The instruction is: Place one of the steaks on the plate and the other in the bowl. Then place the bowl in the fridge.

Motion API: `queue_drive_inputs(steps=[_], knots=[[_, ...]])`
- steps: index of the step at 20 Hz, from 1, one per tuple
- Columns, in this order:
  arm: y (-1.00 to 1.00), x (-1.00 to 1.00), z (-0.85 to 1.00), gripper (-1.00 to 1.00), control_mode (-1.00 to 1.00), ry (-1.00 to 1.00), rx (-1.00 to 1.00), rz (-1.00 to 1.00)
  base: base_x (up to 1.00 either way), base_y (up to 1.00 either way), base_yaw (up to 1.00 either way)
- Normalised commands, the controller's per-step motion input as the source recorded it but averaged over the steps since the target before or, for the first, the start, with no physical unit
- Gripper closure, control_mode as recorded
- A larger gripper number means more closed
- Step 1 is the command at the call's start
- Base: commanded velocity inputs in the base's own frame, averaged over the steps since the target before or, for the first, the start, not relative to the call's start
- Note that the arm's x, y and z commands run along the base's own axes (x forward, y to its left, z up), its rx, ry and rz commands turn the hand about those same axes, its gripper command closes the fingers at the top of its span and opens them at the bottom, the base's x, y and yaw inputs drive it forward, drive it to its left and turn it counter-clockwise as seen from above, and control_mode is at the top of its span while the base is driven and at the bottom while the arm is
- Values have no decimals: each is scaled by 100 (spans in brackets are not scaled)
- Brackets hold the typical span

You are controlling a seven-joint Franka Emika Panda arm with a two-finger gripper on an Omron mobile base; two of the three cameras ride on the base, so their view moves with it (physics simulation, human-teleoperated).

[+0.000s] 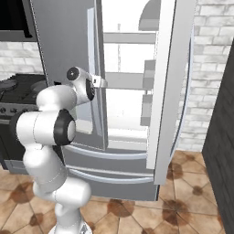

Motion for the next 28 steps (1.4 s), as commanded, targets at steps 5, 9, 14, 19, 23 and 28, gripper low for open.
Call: queue_drive_inputs(steps=[5, 9, 14, 19, 23, 28], knots=[[0, -68, 20, 100, -100, 4, 0, -29, 0, 0, 0], [9, -56, 12, 100, -100, 12, 0, -36, 0, 0, 0], [19, -44, 0, 100, -100, 15, 0, -38, 0, 0, 0], [27, -52, 0, 100, -100, 6, 0, -30, 0, 0, 0], [36, -50, 0, 100, -100, 0, 0, -22, 0, 0, 0], [9, 0, 0, -100, -100, 0, 0, -3, 0, 0, 0]])
